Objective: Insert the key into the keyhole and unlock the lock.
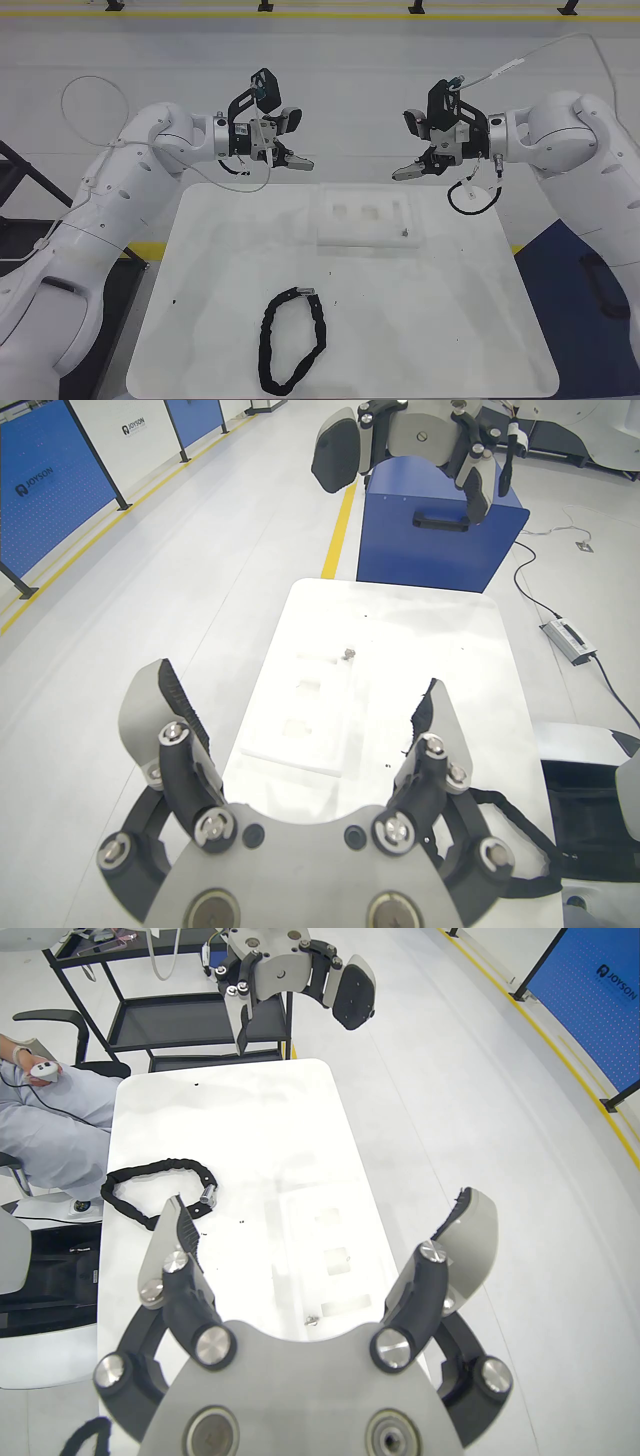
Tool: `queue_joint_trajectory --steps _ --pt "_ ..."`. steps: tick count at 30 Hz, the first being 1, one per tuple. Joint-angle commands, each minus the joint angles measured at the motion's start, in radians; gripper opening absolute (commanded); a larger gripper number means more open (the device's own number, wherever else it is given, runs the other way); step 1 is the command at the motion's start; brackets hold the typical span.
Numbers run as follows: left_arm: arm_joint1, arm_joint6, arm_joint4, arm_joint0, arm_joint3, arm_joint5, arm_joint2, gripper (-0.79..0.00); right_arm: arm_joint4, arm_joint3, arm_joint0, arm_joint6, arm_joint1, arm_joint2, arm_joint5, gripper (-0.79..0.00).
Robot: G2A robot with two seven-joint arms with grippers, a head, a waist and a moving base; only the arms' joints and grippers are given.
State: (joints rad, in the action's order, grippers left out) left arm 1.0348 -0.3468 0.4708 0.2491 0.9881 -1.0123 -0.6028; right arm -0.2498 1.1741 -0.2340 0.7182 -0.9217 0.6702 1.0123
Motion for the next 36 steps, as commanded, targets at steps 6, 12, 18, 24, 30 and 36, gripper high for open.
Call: queue_joint_trajectory --steps 6,12,18,24,30,36 --pt "0.000 0.000 0.000 0.000 0.000 0.000 0.000 0.000 0.000 0.000 0.000 0.000 0.000 0.000 0.000 0.000" --pt "0.000 0.000 0.000 0.000 0.000 0.000 0.000 -0.001 0.000 0.000 0.000 0.000 0.000 0.000 0.000 -0.001" --pt "0.000 0.000 0.000 0.000 0.000 0.000 0.000 0.000 -0.023 0.010 -0.016 -0.012 0.001 0.001 -0.034 0.000" --pt "0.000 0.000 0.000 0.000 0.000 0.000 0.000 0.000 -0.044 -0.010 -0.039 0.003 0.000 -0.002 -0.091 0.000" --pt "0.000 0.000 0.000 0.000 0.000 0.000 0.000 0.000 -0.005 -0.100 -0.049 0.043 -0.018 -0.035 -0.133 0.000" --pt "0.000 0.000 0.000 0.000 0.000 0.000 0.000 0.000 -0.029 -0.177 -0.025 0.083 -0.054 -0.085 -0.203 0.000"
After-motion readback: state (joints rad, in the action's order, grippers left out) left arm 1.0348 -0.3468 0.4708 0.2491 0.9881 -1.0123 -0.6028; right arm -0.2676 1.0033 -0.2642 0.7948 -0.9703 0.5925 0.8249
